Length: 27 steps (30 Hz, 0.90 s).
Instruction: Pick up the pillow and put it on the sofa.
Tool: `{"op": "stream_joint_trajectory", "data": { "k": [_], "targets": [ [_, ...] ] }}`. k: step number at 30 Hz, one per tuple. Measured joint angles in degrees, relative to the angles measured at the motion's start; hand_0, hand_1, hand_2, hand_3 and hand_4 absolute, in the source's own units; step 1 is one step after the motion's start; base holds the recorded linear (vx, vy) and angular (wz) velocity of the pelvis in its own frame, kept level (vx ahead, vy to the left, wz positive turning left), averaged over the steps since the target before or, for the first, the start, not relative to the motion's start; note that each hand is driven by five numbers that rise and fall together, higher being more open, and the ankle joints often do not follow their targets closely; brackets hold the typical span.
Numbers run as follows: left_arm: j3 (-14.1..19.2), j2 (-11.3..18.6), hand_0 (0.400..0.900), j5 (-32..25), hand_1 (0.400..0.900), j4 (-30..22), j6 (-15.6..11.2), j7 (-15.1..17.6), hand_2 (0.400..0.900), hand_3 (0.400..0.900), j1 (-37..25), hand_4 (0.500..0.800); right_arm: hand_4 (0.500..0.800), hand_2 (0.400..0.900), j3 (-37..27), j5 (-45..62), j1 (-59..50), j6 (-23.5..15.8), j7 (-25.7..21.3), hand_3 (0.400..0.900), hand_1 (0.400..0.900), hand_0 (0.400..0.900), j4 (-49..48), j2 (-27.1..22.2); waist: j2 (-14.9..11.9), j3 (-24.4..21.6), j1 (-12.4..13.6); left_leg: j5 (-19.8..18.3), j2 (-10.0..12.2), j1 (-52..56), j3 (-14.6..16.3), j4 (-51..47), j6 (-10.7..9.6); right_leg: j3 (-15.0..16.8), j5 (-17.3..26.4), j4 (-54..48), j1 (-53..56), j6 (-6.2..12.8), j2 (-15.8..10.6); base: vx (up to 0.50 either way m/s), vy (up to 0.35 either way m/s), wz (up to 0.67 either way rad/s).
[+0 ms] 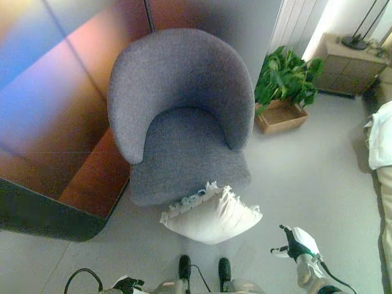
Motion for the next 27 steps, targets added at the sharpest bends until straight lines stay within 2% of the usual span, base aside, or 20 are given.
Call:
{"op": "stream_joint_trajectory", "data": {
  "k": [3, 10, 14, 22, 27],
  "targets": [
    [-1.07, 0.35, 0.9, -1.57, 0.9, -0.96, -0.04, -0.37, 0.9, 0.9, -1.36, 0.8, 0.8, 0.9, 1.71, 0.69, -3.27, 0.01, 0.41, 0.9, 0.9, 0.9, -0.23, -1.27, 0.41, 2.3, 0.74, 0.59, 0.01, -2.17, -0.25, 0.03, -0.07, -0.33, 0.32, 0.08, -2.12, -0.16, 0.02, -0.14, -0.003, 0.11],
    [-2.93, 1.06, 0.9, -7.53, 0.9, -1.93, -0.76, -0.29, 0.9, 0.9, -11.32, 0.8, 0.8, 0.9, 4.28, 5.61, -20.84, 0.7, 1.77, 0.9, 0.9, 0.9, -0.27, -5.42, 2.57, 12.3, 2.5, 3.47, -0.13, -11.21, -2.02, 0.94, -0.08, -2.01, 1.25, 3.73, -11.71, -0.25, -0.07, -0.16, -0.005, 0.14],
    [-4.46, 1.38, 0.9, -10.97, 0.9, -3.2, -1.38, -0.07, 0.9, 0.9, -12.4, 0.8, 0.8, 0.9, 5.09, 7.24, -28.53, 0.47, 2.8, 0.9, 0.9, 0.9, -0.36, -7.48, 4.15, 15.19, 4.48, 4.78, -0.29, -15.19, -3.08, 0.87, -0.04, -3.13, 1.3, 5.35, -16.1, -0.3, -0.17, -0.15, 0.043, 0.06],
    [-6.9, 1.53, 0.9, -16.82, 0.9, -4.67, -2.7, 1.05, 0.9, 0.9, -12.08, 0.8, 0.8, 0.9, 7.33, 8.83, -37.18, 1.16, 4.06, 0.9, 0.9, 0.9, -2.71, -10.57, 5.91, 16.08, 7.13, 7.13, -1.06, -23.28, -3.33, 0.59, 0.55, -3.28, 0.72, 10.28, -26.58, 0.35, -1.23, -0.06, 0.106, 0.01],
    [-7.86, 1.51, 0.9, -19.08, 0.9, -6.69, -3.99, 1.33, 0.9, 0.9, -12.07, 0.8, 0.8, 0.9, 8.79, 8.86, -41.94, 3.07, 5.01, 0.9, 0.9, 0.9, -2.99, -12.6, 6.81, 16.14, 7.22, 8.26, -2.33, -27.13, -3.18, 0.6, 0.91, -3.01, -0.84, 15.53, -32.83, 1.39, -2.71, -0.01, 0.096, 0.0]
  ]
}}
